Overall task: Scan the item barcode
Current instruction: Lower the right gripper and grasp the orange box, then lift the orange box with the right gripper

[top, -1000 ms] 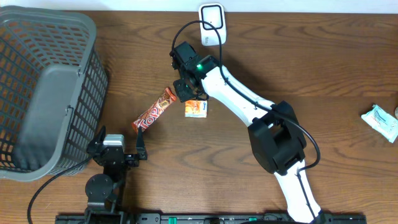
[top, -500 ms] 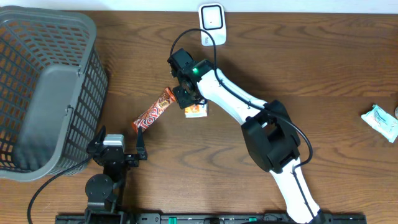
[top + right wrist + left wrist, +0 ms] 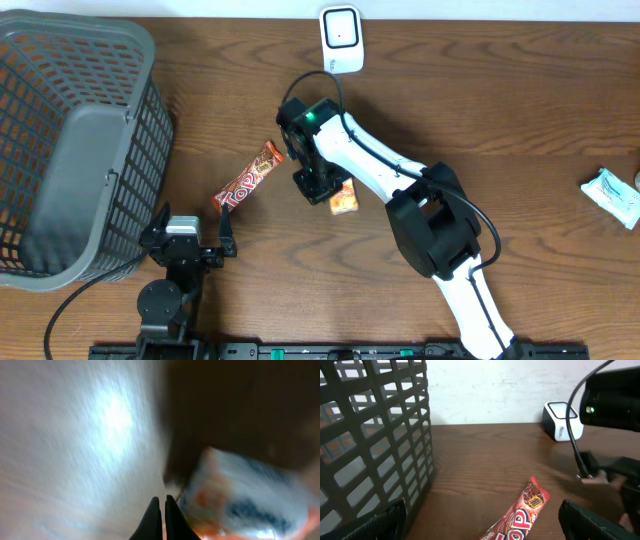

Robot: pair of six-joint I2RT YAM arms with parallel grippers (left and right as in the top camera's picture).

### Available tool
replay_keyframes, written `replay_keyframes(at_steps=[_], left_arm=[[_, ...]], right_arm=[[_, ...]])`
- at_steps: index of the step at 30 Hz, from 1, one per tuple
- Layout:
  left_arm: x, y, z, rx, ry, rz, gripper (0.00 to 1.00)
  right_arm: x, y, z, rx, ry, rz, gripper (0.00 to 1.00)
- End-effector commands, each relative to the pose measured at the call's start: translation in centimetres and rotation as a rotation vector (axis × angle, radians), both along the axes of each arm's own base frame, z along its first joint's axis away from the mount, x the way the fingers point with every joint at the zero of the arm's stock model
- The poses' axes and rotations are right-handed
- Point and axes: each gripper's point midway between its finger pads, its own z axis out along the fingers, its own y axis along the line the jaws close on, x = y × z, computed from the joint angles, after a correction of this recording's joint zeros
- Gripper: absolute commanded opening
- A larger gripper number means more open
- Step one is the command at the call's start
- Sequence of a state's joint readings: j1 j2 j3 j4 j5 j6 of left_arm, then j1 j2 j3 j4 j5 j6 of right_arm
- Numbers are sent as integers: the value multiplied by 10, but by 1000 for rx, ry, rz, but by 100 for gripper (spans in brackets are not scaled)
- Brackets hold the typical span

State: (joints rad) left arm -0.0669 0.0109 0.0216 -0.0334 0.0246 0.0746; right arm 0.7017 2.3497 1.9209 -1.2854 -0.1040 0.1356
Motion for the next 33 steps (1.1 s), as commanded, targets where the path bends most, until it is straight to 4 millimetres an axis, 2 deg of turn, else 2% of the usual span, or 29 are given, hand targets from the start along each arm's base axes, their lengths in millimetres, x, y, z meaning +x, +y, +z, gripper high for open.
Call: replay_keyframes(at_steps=[1, 6, 9, 10, 12, 16, 20, 21, 23, 25, 26, 27, 31, 33], left_arm=[[-1, 3, -16, -5, 48, 15, 98], [-1, 3, -16, -4, 48, 14, 98], [-1, 3, -16, -4, 48, 15, 98], [-1, 3, -16, -4, 48, 15, 98], [-1, 3, -16, -4, 48, 14, 98], [-1, 3, -16, -4, 48, 15, 98], [-1, 3, -16, -4, 48, 15, 98], [-1, 3, -16, -4, 48, 15, 98], [-1, 3, -16, -4, 48, 15, 98], [-1, 3, -16, -4, 48, 15, 98], [-1, 3, -16, -4, 48, 15, 98], [-1, 3, -16, -4, 48, 15, 98], [-1, 3, -16, -4, 48, 15, 98], [-1, 3, -16, -5, 48, 15, 97]], right_arm=[[-11, -16, -2, -65, 51, 38, 1], [-13, -29, 0, -131, 52, 47, 1], [-1, -58, 5, -301, -35, 2, 1], [5, -75, 11, -403, -91, -22, 1], [8, -89, 18, -486, -125, -28, 1], [5, -89, 22, -478, -115, -29, 1], [6, -80, 39, -409, -140, -55, 1], [6, -78, 44, -391, -149, -76, 10], [5, -73, 54, -350, -163, -130, 35], [7, -70, 64, -318, -189, -200, 77], [8, -69, 69, -301, -204, -238, 92], [10, -67, 74, -282, -216, -258, 99], [18, -67, 90, -222, -254, -382, 99], [19, -66, 91, -194, -243, -459, 99]])
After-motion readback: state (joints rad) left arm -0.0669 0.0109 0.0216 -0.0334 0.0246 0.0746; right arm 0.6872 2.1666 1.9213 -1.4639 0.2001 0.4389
